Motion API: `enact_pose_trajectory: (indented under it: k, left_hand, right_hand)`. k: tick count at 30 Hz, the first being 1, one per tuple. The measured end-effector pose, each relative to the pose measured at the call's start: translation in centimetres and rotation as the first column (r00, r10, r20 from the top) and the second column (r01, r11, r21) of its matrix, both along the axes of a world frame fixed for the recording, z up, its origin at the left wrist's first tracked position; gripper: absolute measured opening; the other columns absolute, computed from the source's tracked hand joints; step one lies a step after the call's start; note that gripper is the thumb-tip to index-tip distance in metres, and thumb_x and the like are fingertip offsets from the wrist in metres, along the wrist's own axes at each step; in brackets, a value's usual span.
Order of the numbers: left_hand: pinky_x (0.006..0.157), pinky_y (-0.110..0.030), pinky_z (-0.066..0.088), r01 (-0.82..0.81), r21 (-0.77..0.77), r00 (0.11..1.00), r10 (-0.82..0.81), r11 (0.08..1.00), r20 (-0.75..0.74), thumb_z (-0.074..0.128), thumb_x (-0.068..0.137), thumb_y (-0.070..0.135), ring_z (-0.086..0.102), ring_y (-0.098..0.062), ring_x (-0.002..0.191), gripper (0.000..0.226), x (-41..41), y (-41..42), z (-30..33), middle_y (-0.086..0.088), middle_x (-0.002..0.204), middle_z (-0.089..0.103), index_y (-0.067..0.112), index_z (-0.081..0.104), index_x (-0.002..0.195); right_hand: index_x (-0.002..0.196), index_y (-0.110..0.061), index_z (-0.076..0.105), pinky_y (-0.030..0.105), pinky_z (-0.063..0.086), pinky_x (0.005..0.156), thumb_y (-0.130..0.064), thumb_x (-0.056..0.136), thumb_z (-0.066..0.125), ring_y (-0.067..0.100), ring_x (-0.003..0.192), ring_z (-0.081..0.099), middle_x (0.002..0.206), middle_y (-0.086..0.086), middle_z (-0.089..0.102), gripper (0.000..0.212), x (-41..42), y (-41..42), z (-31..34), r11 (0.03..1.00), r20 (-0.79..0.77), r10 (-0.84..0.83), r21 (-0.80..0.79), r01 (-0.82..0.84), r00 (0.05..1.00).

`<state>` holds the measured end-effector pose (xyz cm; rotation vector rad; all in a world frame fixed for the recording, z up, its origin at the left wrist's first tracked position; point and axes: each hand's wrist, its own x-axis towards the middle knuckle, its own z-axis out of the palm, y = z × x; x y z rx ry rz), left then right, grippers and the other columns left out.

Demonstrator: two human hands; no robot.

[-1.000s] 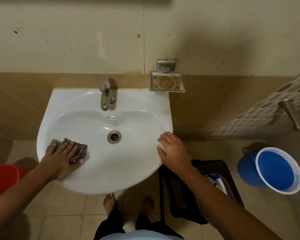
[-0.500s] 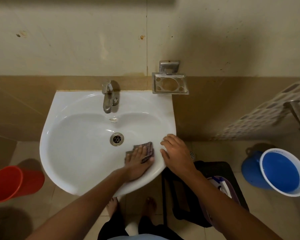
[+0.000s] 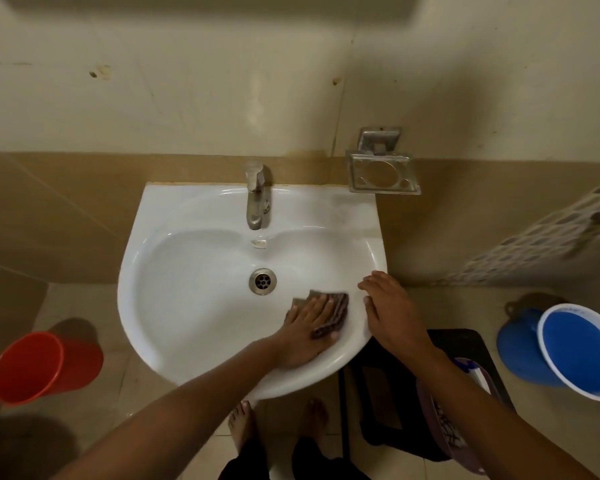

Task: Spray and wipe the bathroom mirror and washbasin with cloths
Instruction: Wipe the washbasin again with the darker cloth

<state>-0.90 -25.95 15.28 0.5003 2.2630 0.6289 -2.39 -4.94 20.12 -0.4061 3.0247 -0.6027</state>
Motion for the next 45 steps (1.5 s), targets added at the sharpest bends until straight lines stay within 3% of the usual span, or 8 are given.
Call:
enact_pose_trajectory:
  k: [8,13,22,26,29,32,35,45]
  left_hand:
    - [0.119,-0.044,-0.015,0.190,-0.414,0.942,-0.285,0.890,-0.179,-0.010,0.074,0.082,-0.008,-0.021,0.153,0.098,-1.0,-16.7,-0.5,0.001,0.166,-0.005,0.029,-0.004,0.157]
    - [0.120,-0.045,-0.015,0.046,-0.602,0.847,-0.350,0.797,-0.400,0.018,0.096,0.061,0.015,-0.024,0.152,0.070,-5.6,-20.0,-0.7,-0.004,0.165,0.015,0.027,0.012,0.157]
    - [0.121,-0.051,-0.009,0.110,-0.702,0.917,-0.344,0.703,-0.201,0.015,0.099,0.060,-0.008,-0.026,0.153,0.072,-1.7,-21.4,1.6,-0.004,0.166,-0.006,0.023,-0.004,0.158]
    - [0.121,-0.051,-0.003,0.270,-0.495,0.939,-0.339,0.826,-0.052,0.016,0.100,0.058,-0.001,-0.024,0.153,0.063,0.6,-20.5,4.3,0.003,0.166,0.003,0.037,0.004,0.157]
    - [0.116,-0.033,0.026,-0.056,-0.020,0.971,0.059,0.998,0.231,0.033,0.104,0.047,0.040,-0.018,0.137,0.040,1.5,-19.2,7.3,0.004,0.153,0.042,0.042,0.046,0.142]
    - [0.098,-0.031,0.048,-0.684,0.196,0.640,0.451,0.702,0.622,0.053,0.099,0.036,0.065,-0.023,0.107,0.031,1.9,-18.4,10.1,-0.010,0.117,0.071,0.016,0.065,0.120]
    - [0.092,-0.042,0.053,-0.867,0.221,0.425,0.432,0.446,0.796,0.049,0.098,0.040,0.067,-0.036,0.107,0.042,1.6,-17.4,11.0,-0.018,0.112,0.073,0.007,0.070,0.113]
    - [0.084,-0.032,0.055,-0.854,0.249,0.513,0.663,0.456,0.545,0.049,0.097,0.053,0.068,-0.022,0.102,0.048,-2.0,-13.9,11.0,-0.007,0.116,0.071,0.015,0.067,0.119]
  right_hand:
    - [0.110,-0.004,0.070,0.038,0.043,0.104,-0.004,0.086,0.067,0.032,0.115,0.061,0.114,0.012,0.070,0.024,0.2,-2.4,0.6,0.992,-0.022,-0.092,0.079,0.093,0.996]
    - [0.107,-0.003,0.070,0.046,0.049,0.100,-0.011,0.087,0.059,0.036,0.113,0.061,0.112,0.014,0.070,0.025,1.1,-5.0,0.9,0.980,-0.037,-0.162,0.114,0.165,0.986]
    - [0.117,-0.003,0.068,0.039,0.042,0.107,-0.010,0.092,0.061,0.034,0.120,0.058,0.123,0.015,0.066,0.027,3.9,-11.1,1.5,0.979,0.047,-0.201,0.044,0.199,0.978]
    - [0.129,-0.009,0.062,0.031,0.038,0.107,-0.017,0.098,0.054,0.025,0.126,0.052,0.133,0.008,0.060,0.032,4.9,-14.0,2.4,0.977,0.162,-0.191,-0.062,0.203,0.968]
    - [0.129,-0.014,0.061,0.025,0.040,0.103,-0.023,0.100,0.054,0.018,0.121,0.056,0.131,0.001,0.061,0.031,5.2,-15.8,2.9,0.942,0.288,-0.217,-0.188,0.277,0.933]
    - [0.125,-0.016,0.062,0.030,0.047,0.101,-0.036,0.096,0.061,0.012,0.111,0.060,0.121,-0.003,0.065,0.035,5.1,-17.4,3.8,0.807,0.498,-0.237,-0.377,0.454,0.834]
    - [0.118,-0.021,0.062,0.026,0.051,0.090,-0.050,0.081,0.070,0.013,0.109,0.064,0.116,-0.005,0.068,0.047,4.7,-18.5,4.7,0.582,0.693,-0.072,-0.555,0.594,0.717]
    - [0.104,-0.013,0.073,0.033,0.060,0.073,-0.003,0.080,0.075,0.025,0.096,0.072,0.101,0.007,0.077,0.025,1.2,-17.6,3.8,0.357,0.772,-0.052,-0.578,0.734,0.633]
